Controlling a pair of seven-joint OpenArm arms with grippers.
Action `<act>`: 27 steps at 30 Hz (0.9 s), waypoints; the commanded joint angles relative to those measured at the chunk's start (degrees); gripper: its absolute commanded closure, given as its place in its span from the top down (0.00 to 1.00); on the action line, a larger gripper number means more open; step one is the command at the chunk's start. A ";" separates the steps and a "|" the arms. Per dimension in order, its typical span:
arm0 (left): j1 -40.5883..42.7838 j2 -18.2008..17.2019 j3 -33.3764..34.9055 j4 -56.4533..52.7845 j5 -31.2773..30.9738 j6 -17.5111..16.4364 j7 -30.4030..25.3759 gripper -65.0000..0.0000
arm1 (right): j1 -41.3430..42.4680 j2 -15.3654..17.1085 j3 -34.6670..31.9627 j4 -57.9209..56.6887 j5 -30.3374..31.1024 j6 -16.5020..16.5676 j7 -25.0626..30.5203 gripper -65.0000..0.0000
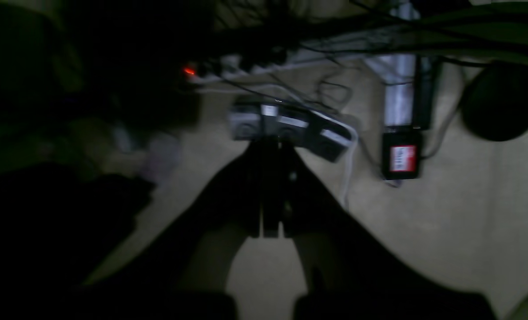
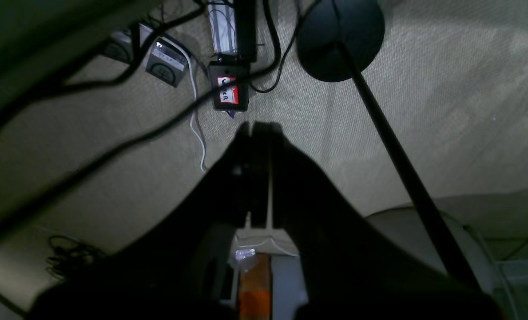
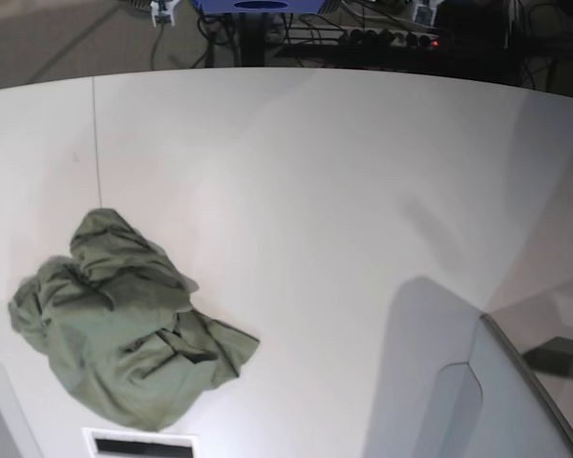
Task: Layout the t-shirt on the table in an organized manner, then fold the t-shirt properly
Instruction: 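Move the right gripper down toward the crumpled green t-shirt, then grasp the edge of the green t-shirt with the right gripper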
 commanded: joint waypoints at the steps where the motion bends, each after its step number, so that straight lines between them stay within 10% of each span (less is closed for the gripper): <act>1: 2.46 -0.69 -0.06 2.32 -0.10 0.28 -0.50 0.00 | -2.34 0.77 0.25 3.83 0.16 -0.60 -2.07 0.00; 13: 14.41 -7.37 -15.44 31.59 -16.37 0.10 0.03 0.00 | -16.49 0.85 5.53 56.93 -0.10 -0.60 -23.17 0.00; 20: 13.18 -7.90 -16.67 51.99 -16.98 0.10 1.97 0.00 | 0.04 0.94 5.53 68.80 -0.01 -0.34 -30.73 0.01; 27: -0.88 -6.76 -13.07 58.76 -17.42 0.10 26.32 0.00 | 25.00 1.64 9.13 62.91 0.16 -0.34 -44.36 0.55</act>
